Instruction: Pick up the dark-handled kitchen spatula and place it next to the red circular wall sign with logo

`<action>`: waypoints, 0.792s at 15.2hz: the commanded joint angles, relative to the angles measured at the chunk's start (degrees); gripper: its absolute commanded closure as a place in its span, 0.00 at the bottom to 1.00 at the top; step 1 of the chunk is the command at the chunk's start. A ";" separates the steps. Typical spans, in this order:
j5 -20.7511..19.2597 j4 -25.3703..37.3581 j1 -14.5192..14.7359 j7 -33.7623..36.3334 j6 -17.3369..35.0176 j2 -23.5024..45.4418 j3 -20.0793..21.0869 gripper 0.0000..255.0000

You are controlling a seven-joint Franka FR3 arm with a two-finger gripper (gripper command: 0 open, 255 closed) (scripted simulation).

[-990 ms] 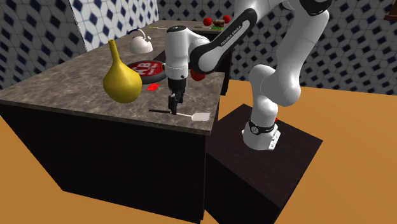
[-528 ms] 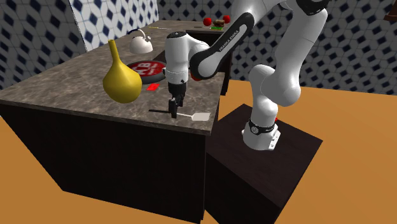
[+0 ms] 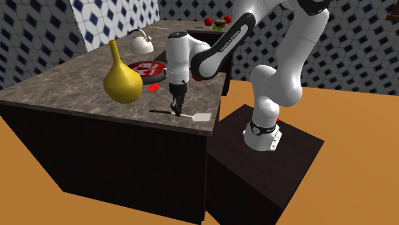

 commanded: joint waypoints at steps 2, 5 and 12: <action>0.00 0.00 0.00 0.00 0.00 0.00 0.00 1.00; 0.00 0.00 0.00 0.00 0.00 0.00 0.00 1.00; 0.06 2.83 -0.13 0.14 -6.66 -3.86 0.89 1.00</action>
